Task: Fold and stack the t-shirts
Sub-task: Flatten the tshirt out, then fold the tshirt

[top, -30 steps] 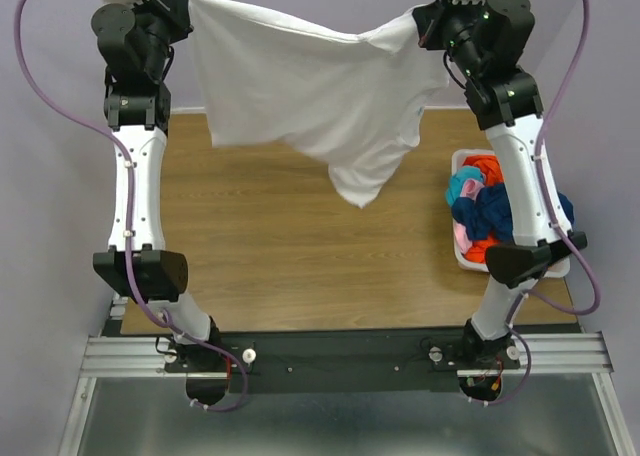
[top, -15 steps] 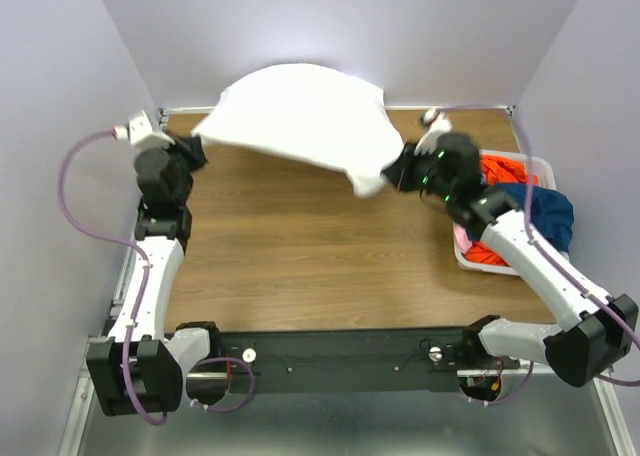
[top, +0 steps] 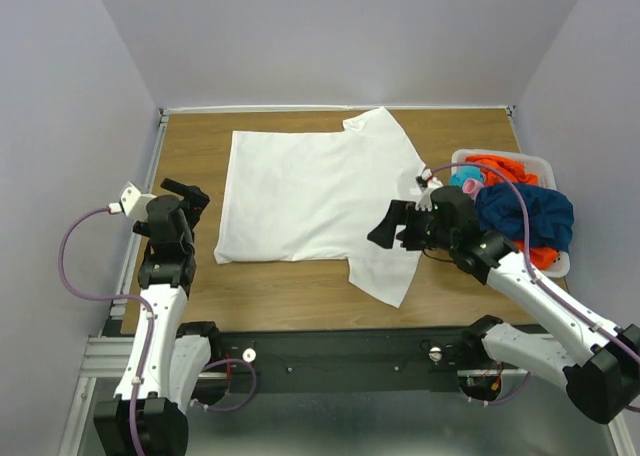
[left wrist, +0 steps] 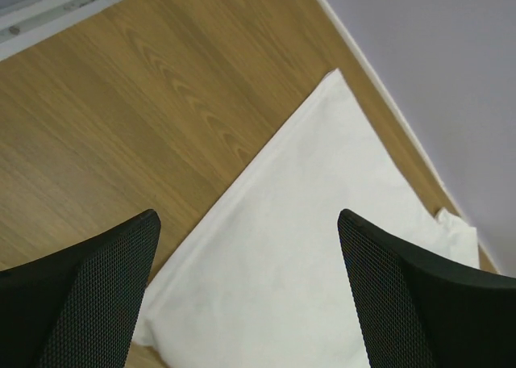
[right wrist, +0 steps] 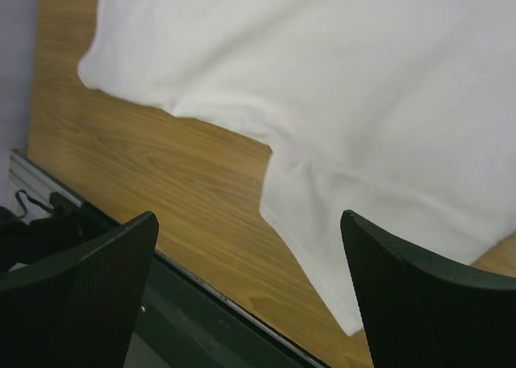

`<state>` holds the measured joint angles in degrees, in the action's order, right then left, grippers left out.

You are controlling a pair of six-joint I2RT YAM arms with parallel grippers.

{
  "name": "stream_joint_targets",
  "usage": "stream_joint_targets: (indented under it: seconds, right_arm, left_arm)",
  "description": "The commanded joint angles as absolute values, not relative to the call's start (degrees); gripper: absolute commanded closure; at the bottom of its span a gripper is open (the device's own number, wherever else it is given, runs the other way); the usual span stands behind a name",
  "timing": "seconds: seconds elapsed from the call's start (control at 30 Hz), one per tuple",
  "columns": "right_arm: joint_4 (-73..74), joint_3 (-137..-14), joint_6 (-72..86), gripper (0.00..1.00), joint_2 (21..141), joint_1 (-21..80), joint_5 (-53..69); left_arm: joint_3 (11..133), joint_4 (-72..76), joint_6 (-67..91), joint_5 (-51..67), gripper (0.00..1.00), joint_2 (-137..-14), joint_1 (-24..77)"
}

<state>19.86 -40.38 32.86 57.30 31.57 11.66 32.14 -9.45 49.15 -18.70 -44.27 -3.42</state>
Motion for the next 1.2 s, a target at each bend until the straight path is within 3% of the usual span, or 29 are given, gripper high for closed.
stream_joint_targets:
  seconds: [0.0, 0.27, 0.47, 0.7, 1.17]
  right_arm:
    - [20.92, -44.47, 33.66, 0.0, 57.47, 31.99, 7.94]
    - [21.53, -54.73, 32.96, 0.0, 73.01, 31.64, -7.63]
    - [21.53, -62.65, 31.64, 0.0, 91.03, 26.46, -8.0]
    - [21.45, -70.57, 30.24, 0.0, 105.26, 22.94, -9.05]
    - [21.53, -82.17, 29.0, 0.0, 119.17, 16.0, -6.95]
  left_arm:
    - [35.42, -11.34, 50.01, -20.4, 0.02, -42.71, -3.69]
    - [38.84, -0.89, 42.46, -5.04, 0.02, -55.26, -3.25]
    - [47.63, -0.26, 36.83, -4.57, 0.02, -73.08, 4.03]
    - [58.08, -3.6, 33.4, -2.99, 0.02, -93.06, 4.92]
    - [77.86, -10.19, 31.99, -0.26, 0.02, -117.32, 5.1]
